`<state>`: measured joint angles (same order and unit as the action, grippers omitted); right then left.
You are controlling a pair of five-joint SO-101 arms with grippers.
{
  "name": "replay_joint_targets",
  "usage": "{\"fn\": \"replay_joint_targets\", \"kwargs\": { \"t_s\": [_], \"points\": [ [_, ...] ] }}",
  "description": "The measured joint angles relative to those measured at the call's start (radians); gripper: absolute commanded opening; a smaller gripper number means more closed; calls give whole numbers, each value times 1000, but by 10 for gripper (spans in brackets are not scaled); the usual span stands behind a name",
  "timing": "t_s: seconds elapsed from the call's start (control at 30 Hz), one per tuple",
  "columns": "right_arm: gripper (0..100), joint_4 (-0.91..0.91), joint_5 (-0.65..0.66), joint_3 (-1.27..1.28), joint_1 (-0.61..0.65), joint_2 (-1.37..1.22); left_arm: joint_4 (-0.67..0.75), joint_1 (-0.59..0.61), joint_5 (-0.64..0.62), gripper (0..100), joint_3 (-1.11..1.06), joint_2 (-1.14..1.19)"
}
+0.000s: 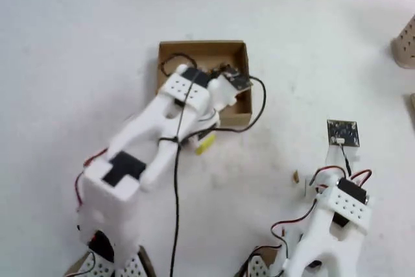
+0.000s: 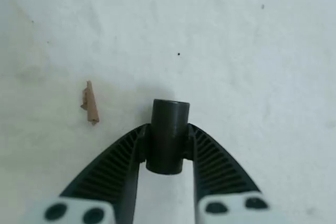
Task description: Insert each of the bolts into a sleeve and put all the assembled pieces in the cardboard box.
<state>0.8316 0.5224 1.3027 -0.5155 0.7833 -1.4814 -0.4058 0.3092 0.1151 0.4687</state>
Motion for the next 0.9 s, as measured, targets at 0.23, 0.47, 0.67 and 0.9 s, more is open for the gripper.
{"fn": "replay_joint_targets", "kwargs": {
  "t_s": [0.23,0.47,0.67,0.9],
  "points": [
    [17,0,0,0,0,0,230,20,12,222,-345,-267],
    [17,0,0,0,0,0,388,115,144,219,-463,-284],
    [17,0,0,0,0,0,519,141,147,218,-529,-285],
    [17,0,0,0,0,0,539,92,106,164,-525,-256]
  ]
}}
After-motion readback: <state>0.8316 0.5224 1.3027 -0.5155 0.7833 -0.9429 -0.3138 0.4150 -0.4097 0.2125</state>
